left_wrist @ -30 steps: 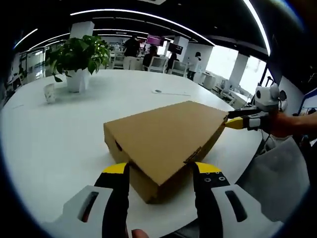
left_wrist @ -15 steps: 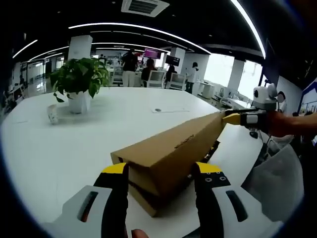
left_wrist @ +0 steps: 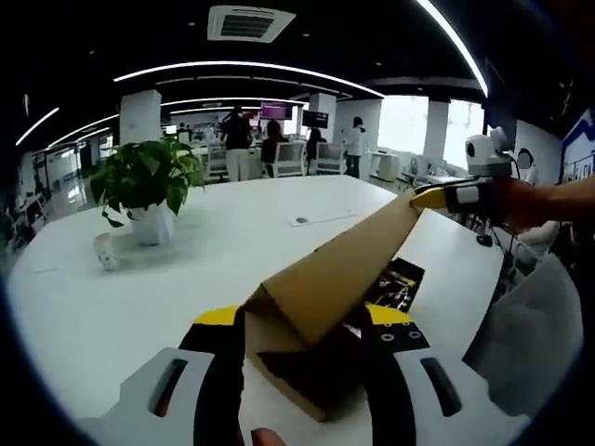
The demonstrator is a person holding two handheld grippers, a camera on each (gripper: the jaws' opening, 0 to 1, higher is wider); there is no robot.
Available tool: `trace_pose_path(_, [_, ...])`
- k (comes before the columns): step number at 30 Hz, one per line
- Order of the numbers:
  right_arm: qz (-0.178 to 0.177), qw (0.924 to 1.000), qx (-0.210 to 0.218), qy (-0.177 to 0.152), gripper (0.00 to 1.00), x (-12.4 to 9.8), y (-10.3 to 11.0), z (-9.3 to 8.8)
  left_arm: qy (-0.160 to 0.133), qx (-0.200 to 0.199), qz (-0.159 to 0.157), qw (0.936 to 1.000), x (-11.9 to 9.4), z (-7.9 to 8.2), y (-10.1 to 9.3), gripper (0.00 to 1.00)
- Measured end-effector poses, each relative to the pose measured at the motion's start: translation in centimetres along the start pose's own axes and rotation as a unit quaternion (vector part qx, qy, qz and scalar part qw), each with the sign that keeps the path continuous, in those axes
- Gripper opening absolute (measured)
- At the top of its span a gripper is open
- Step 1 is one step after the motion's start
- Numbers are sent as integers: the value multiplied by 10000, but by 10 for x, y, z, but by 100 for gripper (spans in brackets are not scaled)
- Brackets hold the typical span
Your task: Operate the shoe box by opening the lid, removing the specified soft item, and placing it in the target area until the item is outside and the box remains undamaged.
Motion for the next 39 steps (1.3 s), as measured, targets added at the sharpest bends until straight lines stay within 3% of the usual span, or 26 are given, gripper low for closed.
trace_pose_path(7, [80, 9992, -359, -154, 41, 6, -2, 17, -109, 210, 237, 9994, 10, 16, 15, 36])
trace_pose_path(16, [426, 9958, -726, -350, 44, 10, -1, 26, -240, -176, 411, 9987, 16, 24, 34, 26])
trace_pose_path(22, [474, 9962, -584, -436, 43, 14, -4, 31, -280, -374, 541, 9974, 22, 28, 46, 19])
trace_pose_path(26, [397, 9970, -589, -322, 38, 16, -8, 25, -339, -500, 609, 9963, 26, 32, 52, 18])
trace_pose_path(27, [189, 9962, -852, -49, 34, 18, -16, 16, -338, -484, 635, 9962, 28, 33, 54, 17])
trace_pose_path(29, [91, 9963, -856, 78, 28, 22, -20, 10, -333, -468, 668, 9961, 30, 34, 57, 17])
trace_pose_path(33, [-17, 9985, -550, -19, 24, 30, -28, 8, -368, -504, 671, 9958, 33, 34, 61, 16])
trace_pose_path(39, [-347, 9975, -582, 209, 4, 43, -42, -1, -376, -588, 703, 9951, 37, 33, 64, 15])
Point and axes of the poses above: the point that each gripper's makers call its tool centre point, and the gripper's own axes: x roughly forward along the fingers, y roughly to its left, z roughly out of its top, the point moved 2 cm from there along -x, roughly backward along the fingers, and after that the axes turned 5 degrees about x, right-handed, at the moved point
